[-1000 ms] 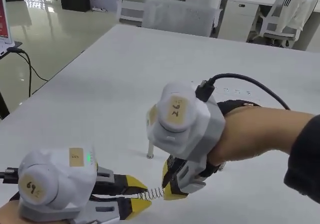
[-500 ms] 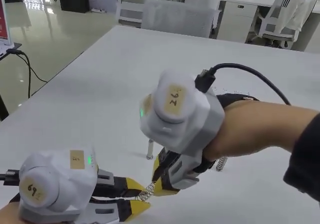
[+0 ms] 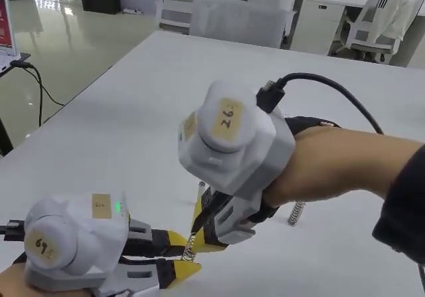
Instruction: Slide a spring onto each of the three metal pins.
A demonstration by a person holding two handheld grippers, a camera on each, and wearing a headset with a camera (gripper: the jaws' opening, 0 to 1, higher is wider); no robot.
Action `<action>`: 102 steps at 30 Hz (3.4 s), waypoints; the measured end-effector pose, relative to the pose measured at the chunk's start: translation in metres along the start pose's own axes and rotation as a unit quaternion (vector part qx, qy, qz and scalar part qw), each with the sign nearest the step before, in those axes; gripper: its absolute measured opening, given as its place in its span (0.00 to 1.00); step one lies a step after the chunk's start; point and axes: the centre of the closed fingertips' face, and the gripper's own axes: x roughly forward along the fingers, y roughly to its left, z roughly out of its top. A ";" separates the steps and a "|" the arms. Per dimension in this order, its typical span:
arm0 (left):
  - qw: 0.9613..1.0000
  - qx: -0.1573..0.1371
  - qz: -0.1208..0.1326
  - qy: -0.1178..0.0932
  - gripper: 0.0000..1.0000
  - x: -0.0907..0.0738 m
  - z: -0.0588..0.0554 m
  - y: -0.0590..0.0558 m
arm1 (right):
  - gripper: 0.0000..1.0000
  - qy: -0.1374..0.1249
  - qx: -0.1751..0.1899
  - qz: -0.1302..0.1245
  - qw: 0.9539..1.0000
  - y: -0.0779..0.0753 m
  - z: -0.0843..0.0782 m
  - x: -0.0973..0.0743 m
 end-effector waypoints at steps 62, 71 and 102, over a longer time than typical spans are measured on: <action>0.995 -0.060 0.075 -0.011 0.46 -0.009 -0.001 0.030 | 0.08 0.023 0.033 -0.056 0.998 -0.062 -0.021 -0.031; 0.993 -0.067 0.095 -0.018 0.52 -0.012 0.000 0.039 | 0.08 0.031 0.035 -0.063 0.997 -0.073 -0.025 -0.030; 0.991 -0.079 0.103 -0.038 0.58 -0.015 0.005 0.045 | 0.08 0.061 0.036 -0.082 0.994 -0.124 -0.032 -0.012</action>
